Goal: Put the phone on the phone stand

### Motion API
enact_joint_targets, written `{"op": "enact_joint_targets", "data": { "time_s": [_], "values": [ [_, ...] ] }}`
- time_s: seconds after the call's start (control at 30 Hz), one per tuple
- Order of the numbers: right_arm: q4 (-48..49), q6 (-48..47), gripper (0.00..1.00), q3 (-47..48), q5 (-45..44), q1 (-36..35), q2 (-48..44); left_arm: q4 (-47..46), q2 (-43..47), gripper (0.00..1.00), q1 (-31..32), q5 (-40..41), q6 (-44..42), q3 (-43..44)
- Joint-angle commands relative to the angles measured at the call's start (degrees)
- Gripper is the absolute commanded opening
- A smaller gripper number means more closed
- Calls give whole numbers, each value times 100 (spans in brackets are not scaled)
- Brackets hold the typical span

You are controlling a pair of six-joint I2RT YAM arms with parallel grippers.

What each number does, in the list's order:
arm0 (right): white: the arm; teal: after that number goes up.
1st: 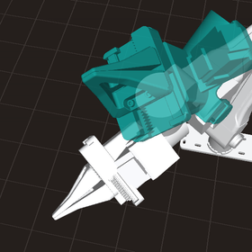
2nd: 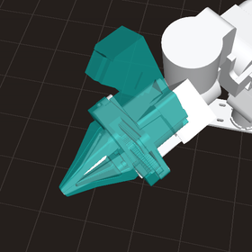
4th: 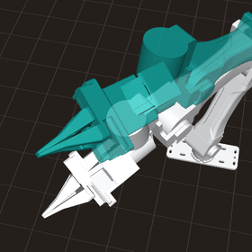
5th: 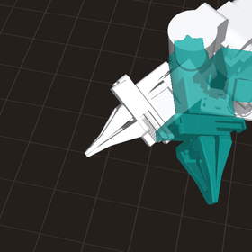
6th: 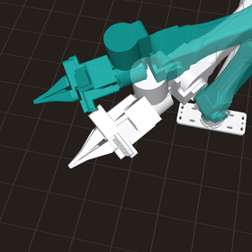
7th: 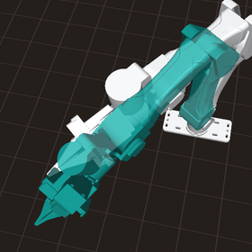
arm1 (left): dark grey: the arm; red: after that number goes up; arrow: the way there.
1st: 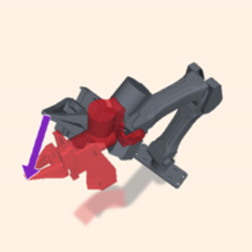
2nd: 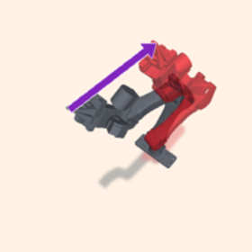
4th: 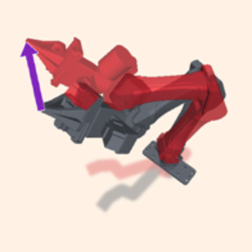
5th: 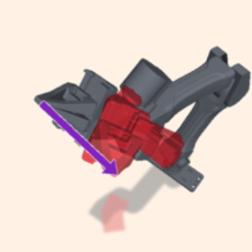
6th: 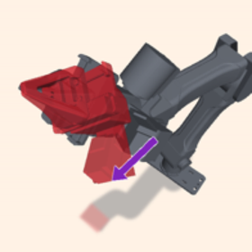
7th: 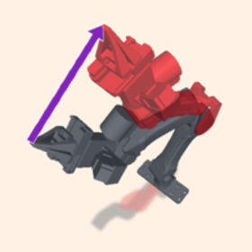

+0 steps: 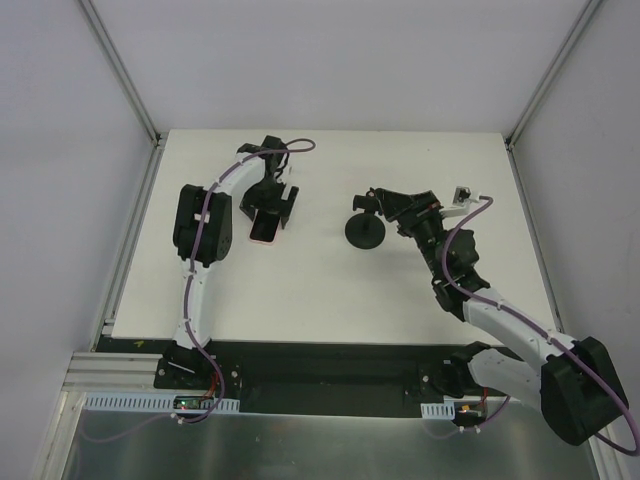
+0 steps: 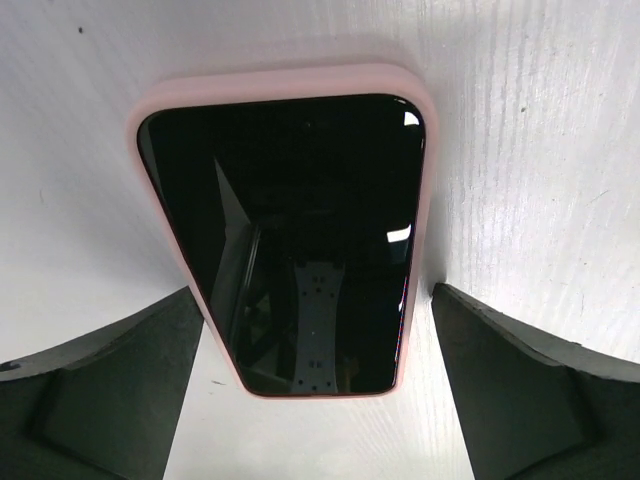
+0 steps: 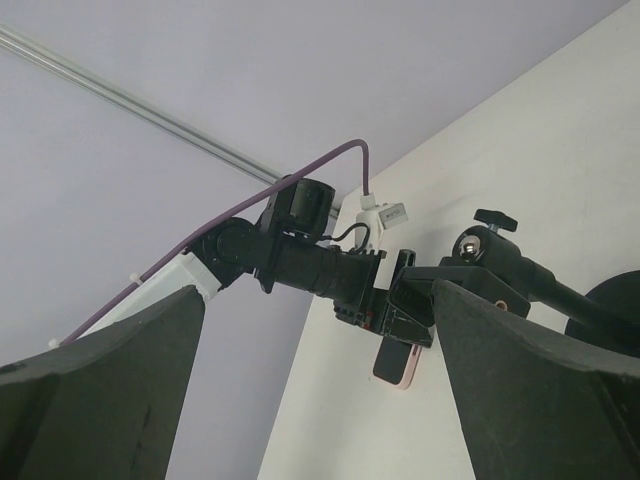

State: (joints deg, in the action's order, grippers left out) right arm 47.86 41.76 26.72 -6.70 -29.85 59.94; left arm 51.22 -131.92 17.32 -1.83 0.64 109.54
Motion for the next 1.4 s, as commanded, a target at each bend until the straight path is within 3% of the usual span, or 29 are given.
{"op": "enact_joint_targets", "data": {
  "time_s": [0.0,0.07,0.17,0.2,0.3,0.33,0.4,0.43,0.47,0.67,0.87,1.03,1.17,1.37],
  "values": [
    [-91,-264,99,281,-86,-13,-263,125,-203,92,70,147,50,182],
    [-206,-343,99,360,-103,-21,-264,177,-229,89,96,304,41,200],
    [-574,-484,99,570,-121,-48,-246,195,-212,76,166,437,32,173],
    [-811,-624,99,658,-121,-82,-220,204,-185,64,184,516,32,173],
    [-1312,-922,97,983,-147,-188,-141,221,-98,45,228,525,6,173],
    [-1410,-1011,97,1063,-156,-223,-115,239,-19,34,236,490,-3,173],
    [-1568,-1274,97,1221,-217,-337,-62,248,139,25,271,429,-12,165],
    [-1612,-1371,97,1282,-244,-381,-53,265,210,6,289,437,-12,165],
    [-1708,-1459,97,1327,-270,-469,-35,257,289,0,298,472,6,156],
    [-2280,-2189,97,1792,-516,-698,88,196,1193,0,324,350,190,-195],
    [-2535,-2715,97,2223,-692,-1075,447,99,2221,0,316,745,541,-371],
    [-2799,-3261,96,2951,-877,-1672,1045,-278,3381,0,202,236,1093,-704],
    [-2755,-3788,96,3392,-763,-2112,1695,-1551,4837,0,26,-703,1824,-1855],
    [-2273,-4141,92,3595,-569,-2640,2135,-2695,5843,0,17,-960,2370,-2814]
  ]
}}
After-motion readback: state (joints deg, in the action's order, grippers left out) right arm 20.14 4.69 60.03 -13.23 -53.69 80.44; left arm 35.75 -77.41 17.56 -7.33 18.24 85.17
